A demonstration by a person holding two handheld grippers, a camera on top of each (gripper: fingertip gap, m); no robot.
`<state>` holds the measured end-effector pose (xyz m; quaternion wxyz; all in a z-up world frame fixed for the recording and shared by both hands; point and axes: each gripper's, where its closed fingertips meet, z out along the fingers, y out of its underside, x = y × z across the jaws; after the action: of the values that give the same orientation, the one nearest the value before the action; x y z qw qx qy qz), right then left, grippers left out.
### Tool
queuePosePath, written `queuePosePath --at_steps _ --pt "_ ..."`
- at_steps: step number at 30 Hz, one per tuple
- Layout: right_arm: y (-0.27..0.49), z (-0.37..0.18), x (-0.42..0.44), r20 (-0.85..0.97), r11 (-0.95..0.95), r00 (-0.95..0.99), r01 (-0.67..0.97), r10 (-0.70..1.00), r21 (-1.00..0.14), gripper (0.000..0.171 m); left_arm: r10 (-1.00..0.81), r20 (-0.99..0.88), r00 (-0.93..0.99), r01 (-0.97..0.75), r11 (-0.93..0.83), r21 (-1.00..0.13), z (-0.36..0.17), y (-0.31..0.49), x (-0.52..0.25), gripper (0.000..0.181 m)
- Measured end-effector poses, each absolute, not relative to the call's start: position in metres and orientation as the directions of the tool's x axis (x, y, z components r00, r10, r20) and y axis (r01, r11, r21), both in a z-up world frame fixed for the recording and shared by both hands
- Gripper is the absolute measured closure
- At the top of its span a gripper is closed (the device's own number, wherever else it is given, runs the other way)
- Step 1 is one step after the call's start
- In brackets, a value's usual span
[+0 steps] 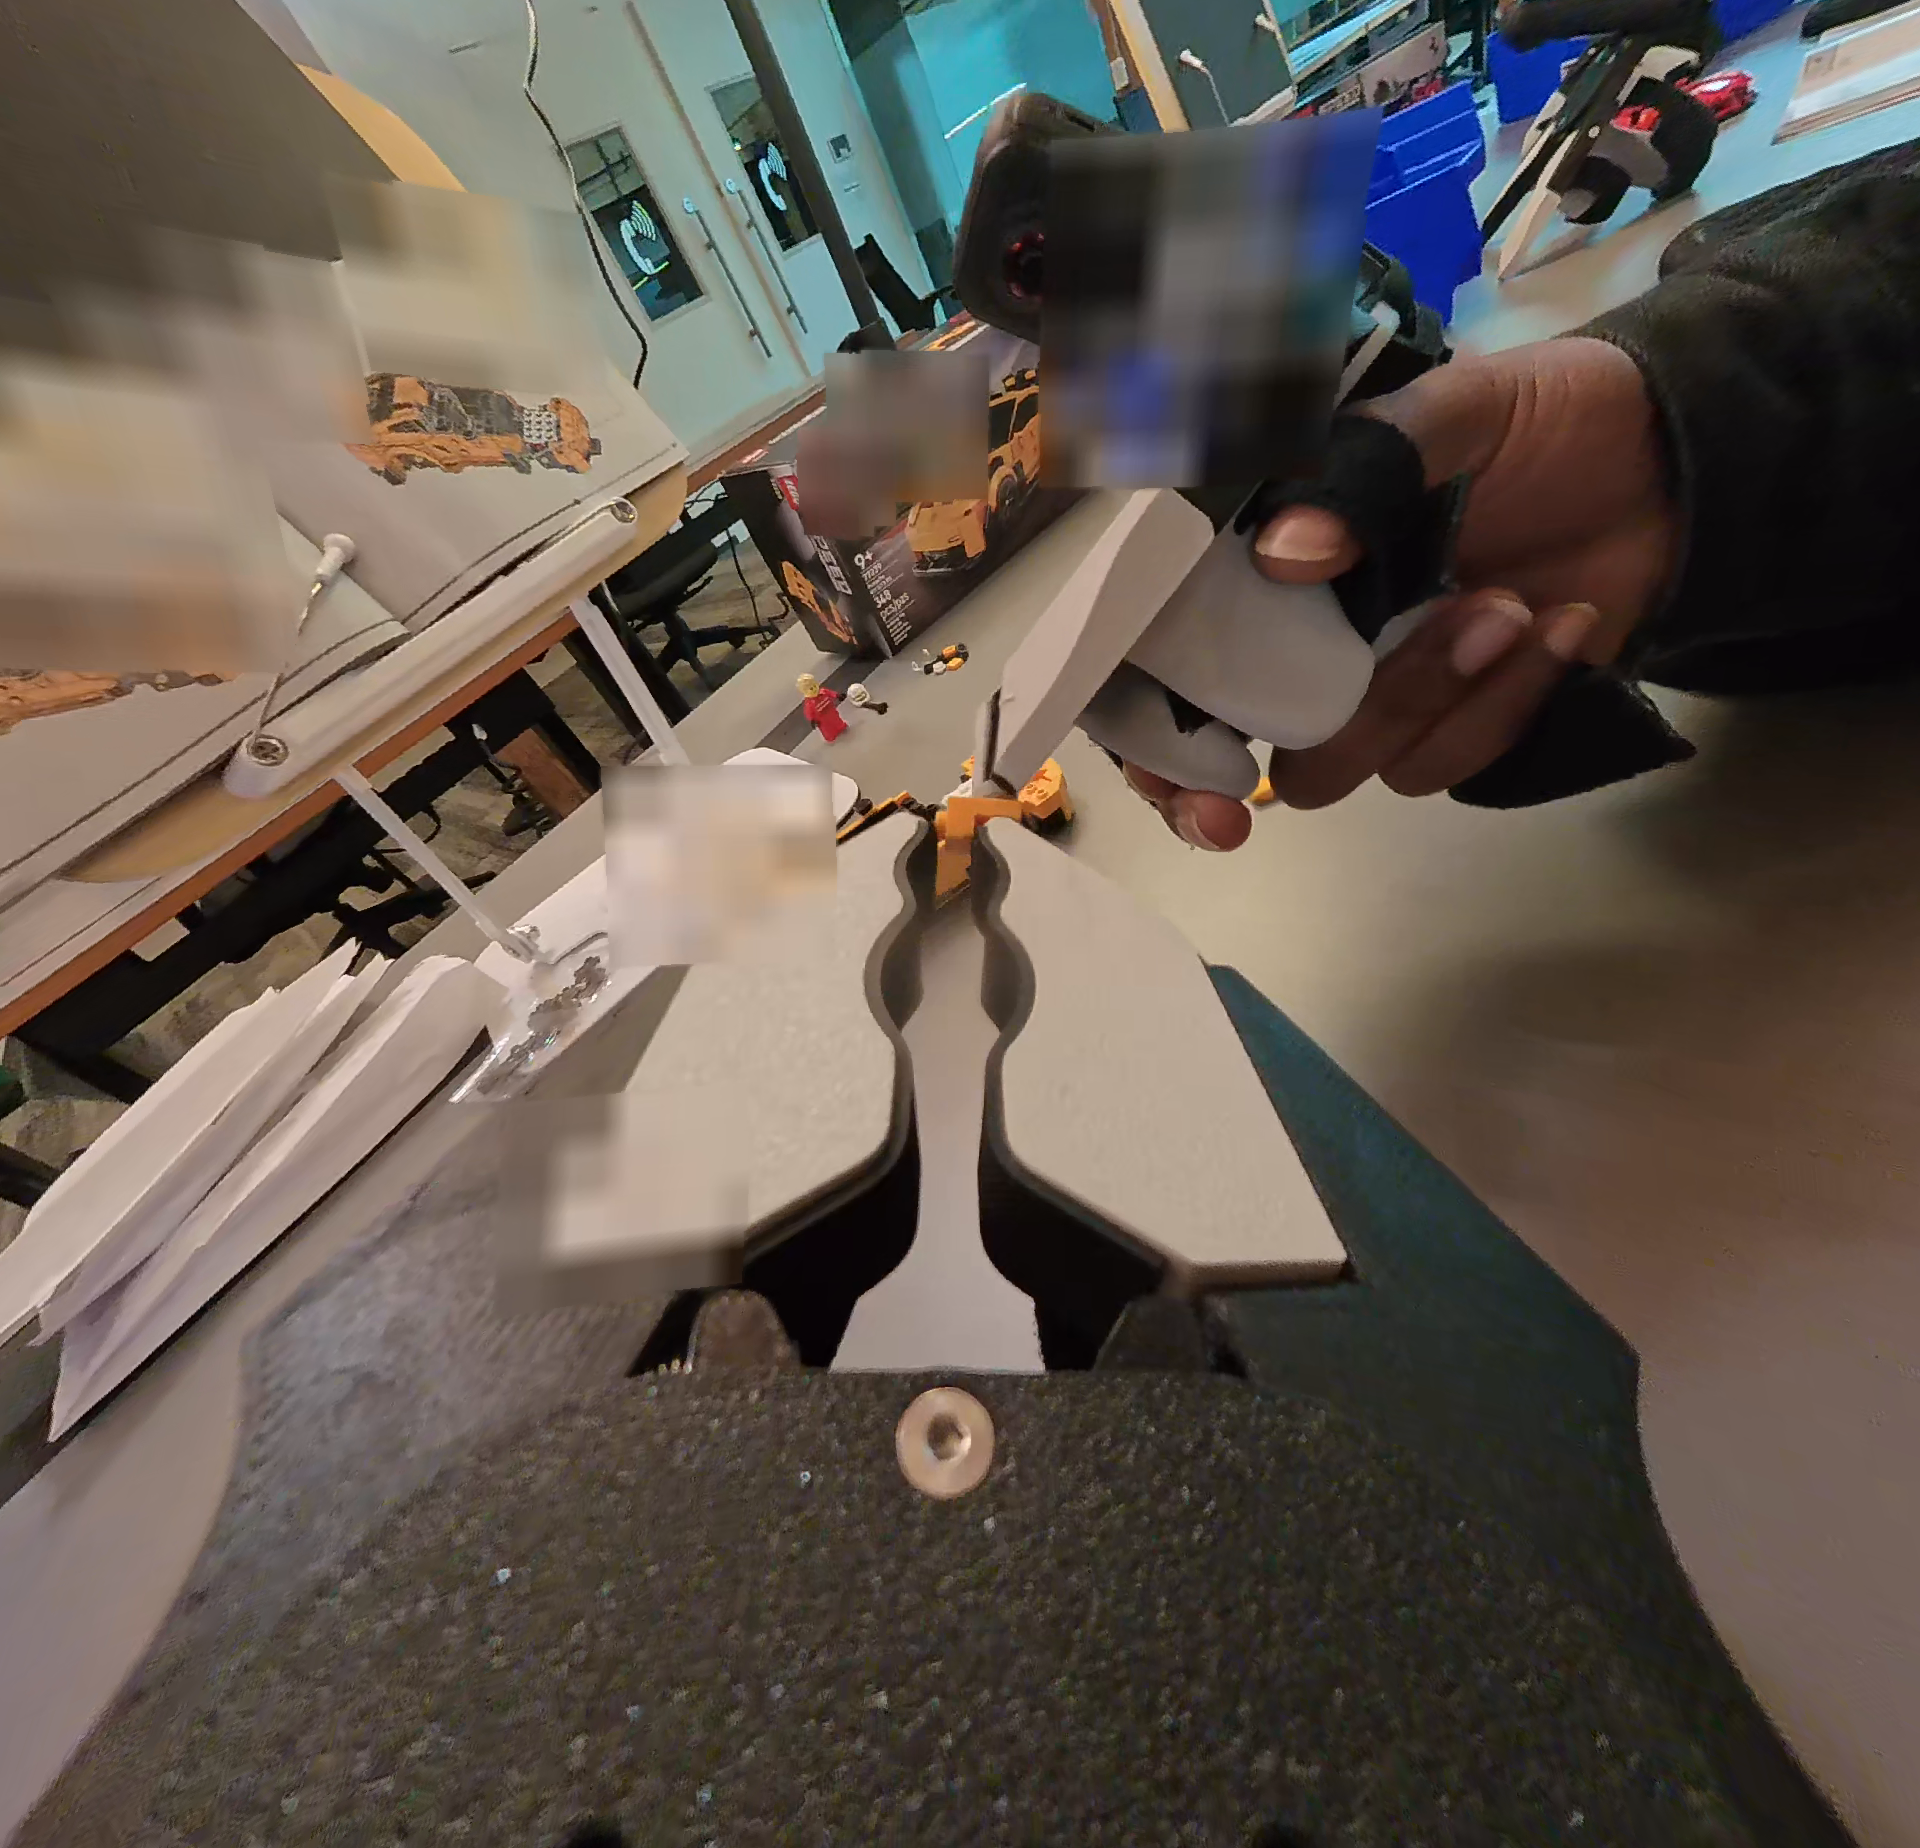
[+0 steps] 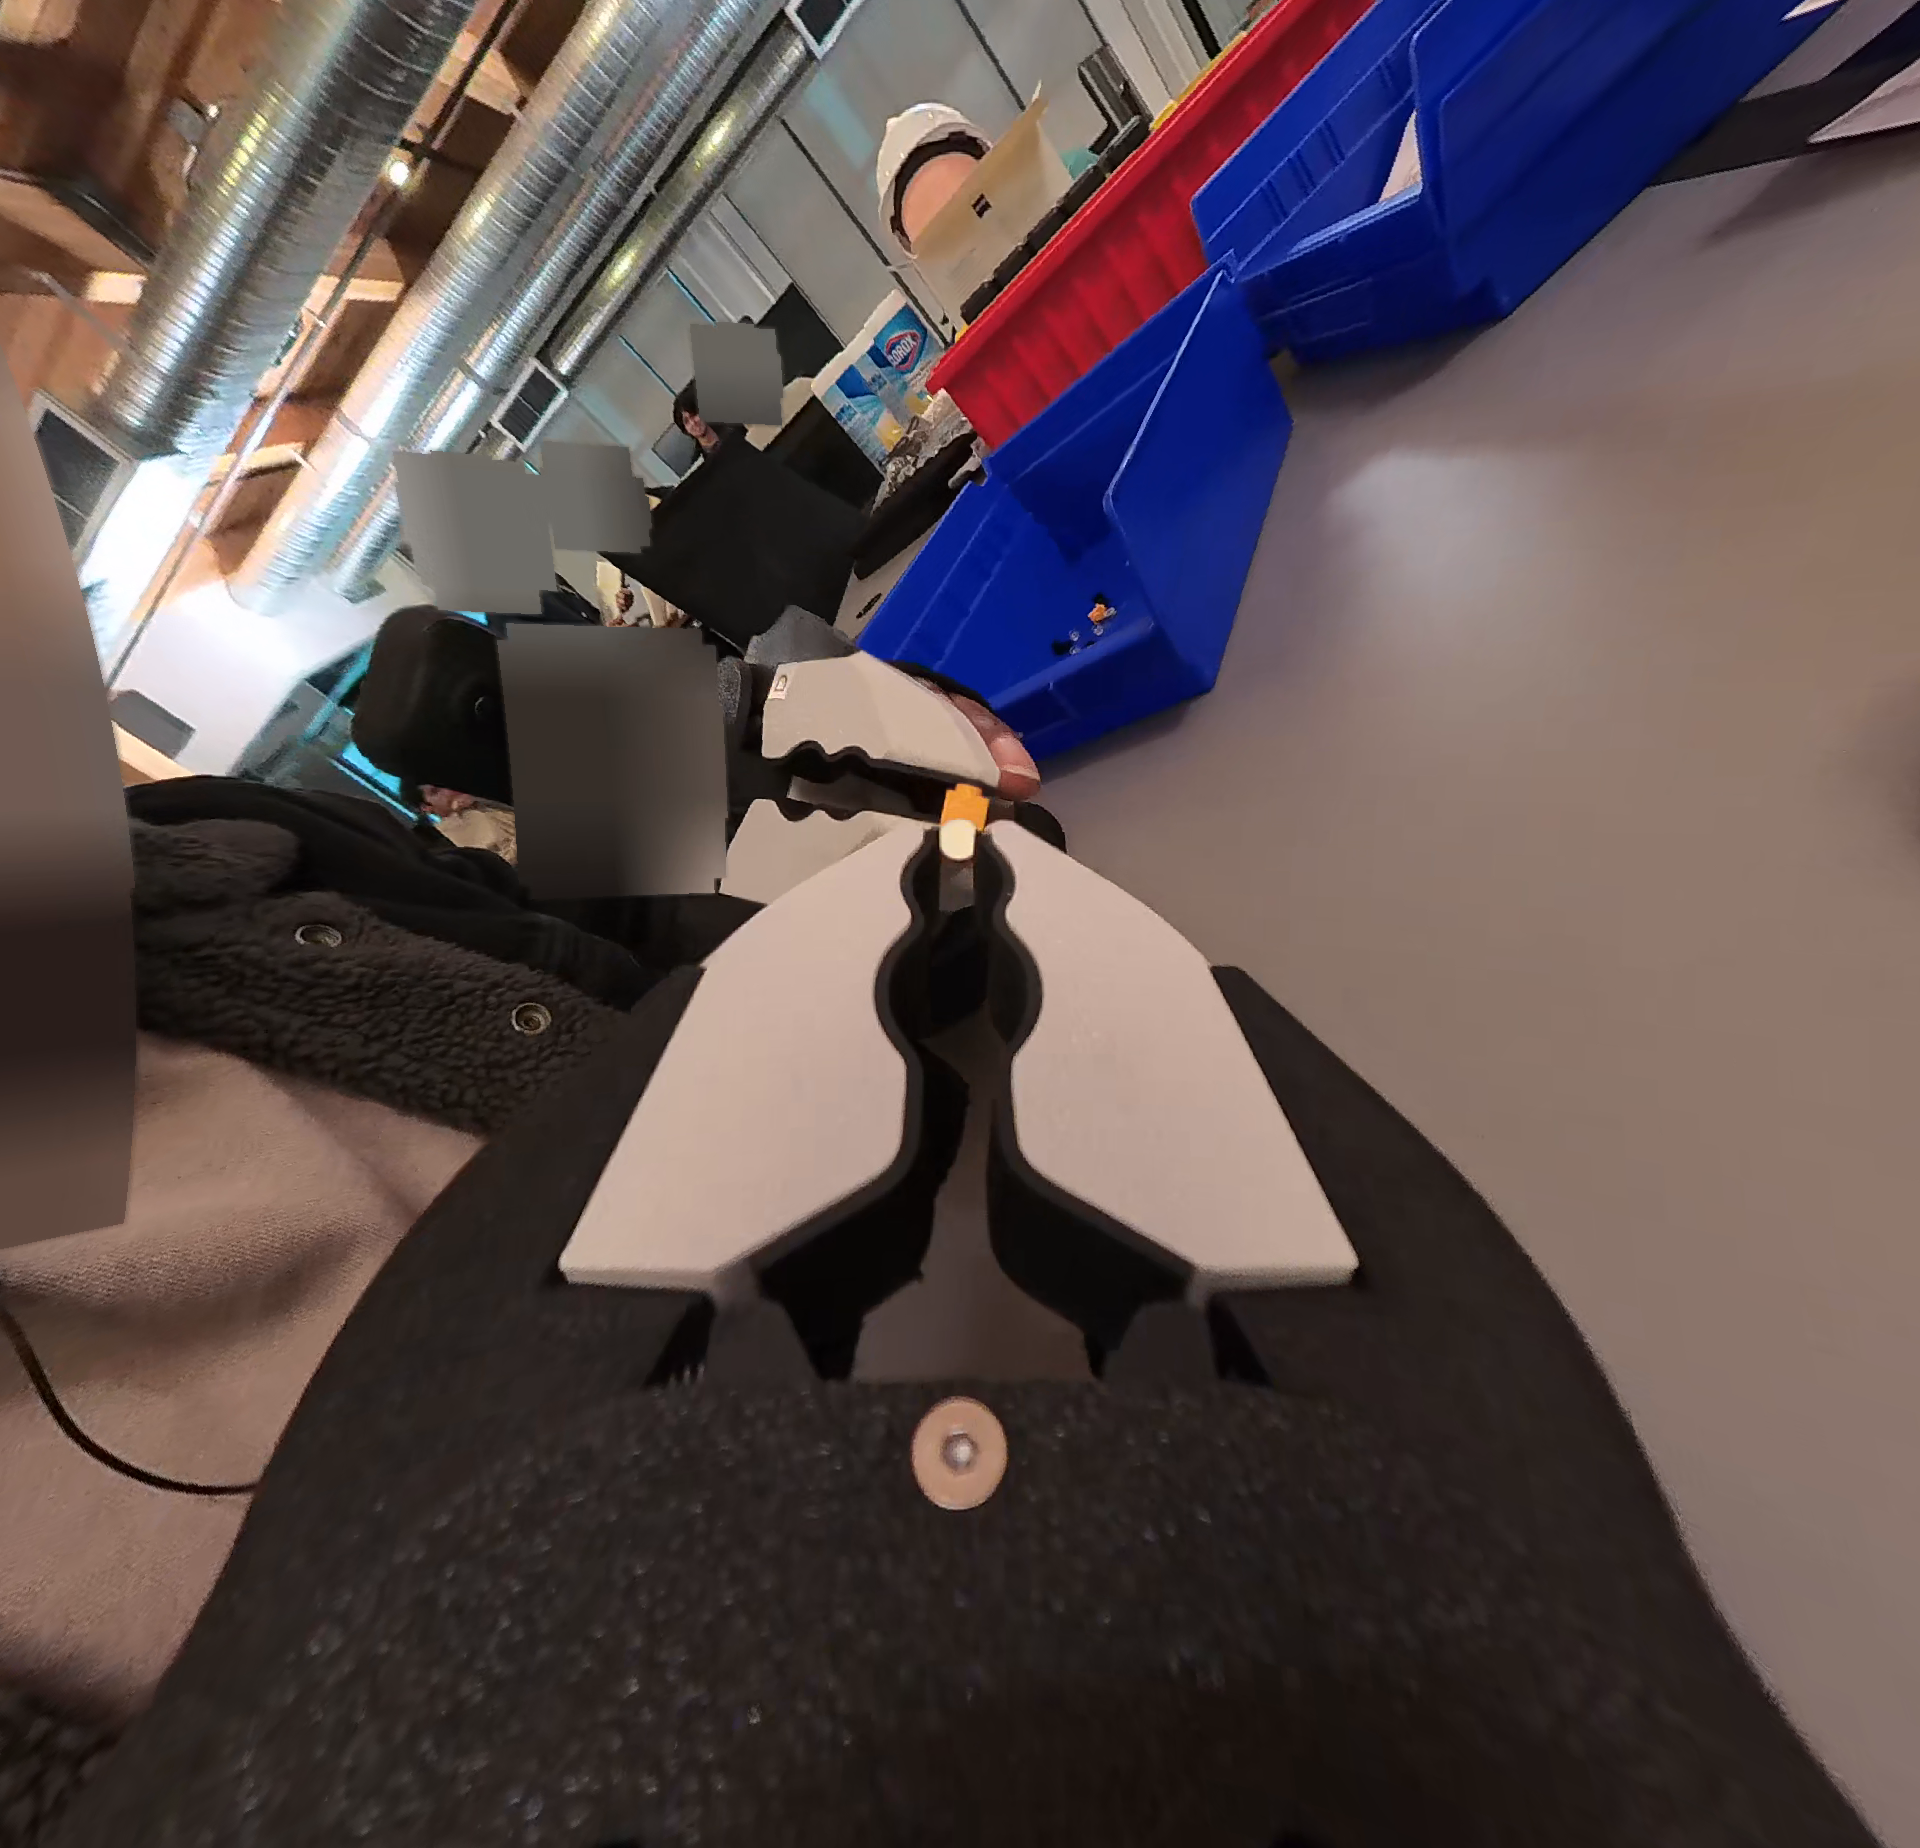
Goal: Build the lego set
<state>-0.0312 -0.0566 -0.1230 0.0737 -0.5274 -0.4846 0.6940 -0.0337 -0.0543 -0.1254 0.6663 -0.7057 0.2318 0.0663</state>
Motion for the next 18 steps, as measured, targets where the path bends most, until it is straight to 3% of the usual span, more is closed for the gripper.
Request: queuePosePath --at_steps 10,18 --pt "-0.059 -0.1214 -0.0337 -0.715 -0.601 -0.431 0.39 0.55 -0.698 0.165 -0.217 -0.379 0.9 -0.39 -0.008 -0.921 -0.1228 -0.0548 -0.0369 0.175" --pt "-0.0596 -0.1236 -0.0373 -0.676 -0.585 -0.404 0.34 0.616 -0.737 0.165 -0.208 -0.313 0.927 -0.327 -0.032 -0.945 -0.1233 -0.053 -0.0406 0.176"
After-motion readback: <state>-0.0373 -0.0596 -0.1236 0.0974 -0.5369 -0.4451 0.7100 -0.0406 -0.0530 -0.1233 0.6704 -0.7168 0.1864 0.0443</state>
